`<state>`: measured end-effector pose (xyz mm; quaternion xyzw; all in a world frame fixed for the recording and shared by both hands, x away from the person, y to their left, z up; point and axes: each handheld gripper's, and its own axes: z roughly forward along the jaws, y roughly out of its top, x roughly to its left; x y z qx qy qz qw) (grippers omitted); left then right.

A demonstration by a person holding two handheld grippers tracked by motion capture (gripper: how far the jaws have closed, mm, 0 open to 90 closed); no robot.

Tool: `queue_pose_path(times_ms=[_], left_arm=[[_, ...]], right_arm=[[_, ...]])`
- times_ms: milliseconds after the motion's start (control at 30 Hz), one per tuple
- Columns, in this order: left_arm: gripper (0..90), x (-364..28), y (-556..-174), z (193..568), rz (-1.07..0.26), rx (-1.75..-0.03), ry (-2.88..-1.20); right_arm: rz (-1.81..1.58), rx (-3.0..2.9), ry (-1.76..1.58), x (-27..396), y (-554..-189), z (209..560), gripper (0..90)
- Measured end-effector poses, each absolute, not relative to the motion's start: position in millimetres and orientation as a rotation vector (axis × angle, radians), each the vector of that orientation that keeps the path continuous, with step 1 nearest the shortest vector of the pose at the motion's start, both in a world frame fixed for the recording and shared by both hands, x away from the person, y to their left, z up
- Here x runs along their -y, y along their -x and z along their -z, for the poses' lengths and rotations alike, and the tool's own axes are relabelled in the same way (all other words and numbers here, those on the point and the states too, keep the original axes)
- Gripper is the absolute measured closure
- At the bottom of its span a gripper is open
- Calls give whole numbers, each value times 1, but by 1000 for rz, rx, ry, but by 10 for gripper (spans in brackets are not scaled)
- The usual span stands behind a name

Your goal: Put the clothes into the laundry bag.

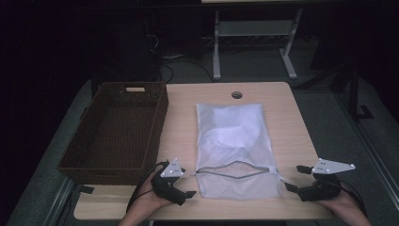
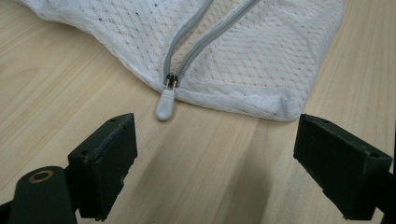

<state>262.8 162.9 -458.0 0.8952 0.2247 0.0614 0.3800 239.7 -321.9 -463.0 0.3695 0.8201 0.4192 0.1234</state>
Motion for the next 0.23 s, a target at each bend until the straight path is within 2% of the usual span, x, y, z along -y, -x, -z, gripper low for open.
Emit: queue_pose_path(times_ms=[233], left_arm=[[131, -163, -263, 457, -153, -574, -2274]], right_arm=[[-1242, -2379, -1081, 324, -240, 462, 140]])
